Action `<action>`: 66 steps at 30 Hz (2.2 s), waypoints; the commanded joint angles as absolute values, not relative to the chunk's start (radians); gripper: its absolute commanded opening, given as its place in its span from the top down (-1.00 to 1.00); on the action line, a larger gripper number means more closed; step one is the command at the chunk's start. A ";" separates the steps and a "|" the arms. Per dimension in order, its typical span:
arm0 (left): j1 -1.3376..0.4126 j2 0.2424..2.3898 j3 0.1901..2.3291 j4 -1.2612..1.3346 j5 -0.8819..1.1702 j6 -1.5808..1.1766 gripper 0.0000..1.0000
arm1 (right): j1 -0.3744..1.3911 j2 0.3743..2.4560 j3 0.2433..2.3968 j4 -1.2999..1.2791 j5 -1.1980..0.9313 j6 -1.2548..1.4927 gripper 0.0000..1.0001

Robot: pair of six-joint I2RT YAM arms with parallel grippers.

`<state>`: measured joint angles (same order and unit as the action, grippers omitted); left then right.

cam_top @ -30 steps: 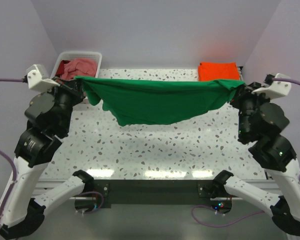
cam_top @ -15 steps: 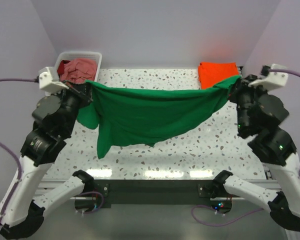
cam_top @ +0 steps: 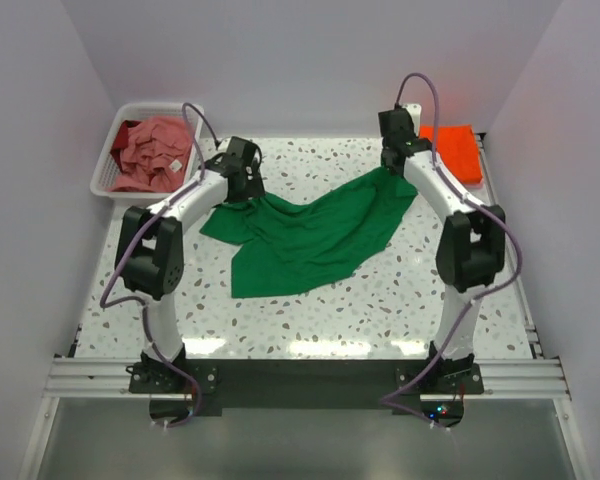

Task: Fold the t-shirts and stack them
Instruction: Flatten the tshirt out

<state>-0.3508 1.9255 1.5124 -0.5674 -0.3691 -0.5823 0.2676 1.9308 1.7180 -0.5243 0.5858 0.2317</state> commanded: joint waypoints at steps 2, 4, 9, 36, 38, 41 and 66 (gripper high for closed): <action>-0.334 1.878 1.602 -0.575 -0.391 -0.543 -1.00 | 0.219 2.073 1.951 -0.574 0.546 0.236 0.80; -0.327 1.852 1.569 -0.568 -0.396 -0.543 -1.00 | 0.218 2.103 2.005 -0.571 0.532 0.215 0.08; -0.305 1.751 1.442 -0.565 -0.417 -0.587 -1.00 | 0.221 2.064 1.965 -0.542 0.468 0.198 -0.97; -0.265 1.181 0.859 -0.543 -0.374 -0.808 -1.00 | 0.865 1.965 1.362 -0.382 0.101 0.489 -0.97; -0.265 1.174 0.853 -0.548 -0.377 -0.815 -1.00 | 0.867 1.953 1.315 -0.379 0.138 0.508 -0.97; -0.265 1.170 0.853 -0.554 -0.387 -0.818 -1.00 | 0.862 1.904 1.223 -0.383 0.193 0.534 -0.97; -0.267 1.144 0.700 -0.486 -0.210 -0.802 -1.00 | 1.092 1.363 0.899 -0.557 0.261 0.379 -0.97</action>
